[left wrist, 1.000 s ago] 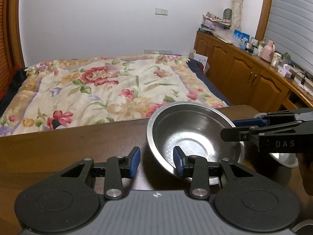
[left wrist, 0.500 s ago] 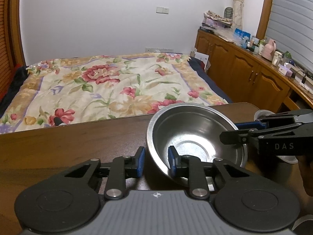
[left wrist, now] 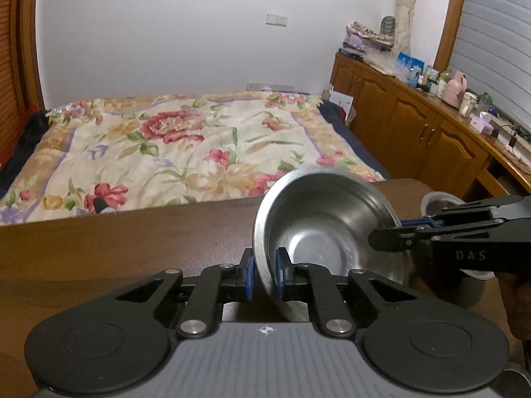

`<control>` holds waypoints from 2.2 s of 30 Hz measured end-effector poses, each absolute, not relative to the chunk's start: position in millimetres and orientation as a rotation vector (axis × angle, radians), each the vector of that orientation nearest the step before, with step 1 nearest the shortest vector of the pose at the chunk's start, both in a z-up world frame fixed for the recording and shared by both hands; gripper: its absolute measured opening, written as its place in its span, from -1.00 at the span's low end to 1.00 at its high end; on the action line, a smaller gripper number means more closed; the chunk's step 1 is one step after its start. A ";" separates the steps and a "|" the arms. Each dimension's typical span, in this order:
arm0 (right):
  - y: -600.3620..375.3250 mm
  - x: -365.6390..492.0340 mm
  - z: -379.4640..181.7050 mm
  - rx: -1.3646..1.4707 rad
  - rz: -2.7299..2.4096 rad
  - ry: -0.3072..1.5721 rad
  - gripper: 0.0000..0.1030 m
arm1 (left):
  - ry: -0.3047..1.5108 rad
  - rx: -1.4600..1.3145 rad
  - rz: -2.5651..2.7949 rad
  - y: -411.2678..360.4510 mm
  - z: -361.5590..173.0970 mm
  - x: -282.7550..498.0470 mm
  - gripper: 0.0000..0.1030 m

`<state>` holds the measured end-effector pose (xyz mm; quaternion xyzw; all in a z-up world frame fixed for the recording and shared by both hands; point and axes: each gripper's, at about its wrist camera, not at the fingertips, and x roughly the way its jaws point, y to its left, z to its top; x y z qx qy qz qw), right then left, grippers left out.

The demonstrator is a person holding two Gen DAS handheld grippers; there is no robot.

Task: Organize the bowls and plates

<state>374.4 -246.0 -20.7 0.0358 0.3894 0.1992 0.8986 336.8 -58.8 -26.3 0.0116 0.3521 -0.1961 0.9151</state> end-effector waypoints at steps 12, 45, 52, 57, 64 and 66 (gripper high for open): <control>-251.3 344.1 19.7 0.065 0.400 0.716 -0.77 | 0.624 0.030 -0.437 -58.6 15.9 294.7 -0.72; -266.5 236.7 91.3 0.043 0.393 0.571 -0.77 | 0.505 0.027 -0.547 -44.9 79.6 161.2 -0.72; -264.5 217.2 67.2 0.037 0.402 0.624 -0.77 | 0.563 0.025 -0.570 -44.8 50.9 147.4 -0.72; -263.5 207.2 43.7 0.047 0.408 0.670 -0.76 | 0.603 0.049 -0.572 -49.2 24.1 140.4 -0.72; -259.0 190.6 13.6 0.036 0.384 0.702 -0.76 | 0.642 0.086 -0.577 -55.0 -1.0 138.0 -0.72; -260.1 187.7 8.7 0.043 0.377 0.703 -0.76 | 0.647 0.095 -0.576 -56.9 -4.9 137.7 -0.72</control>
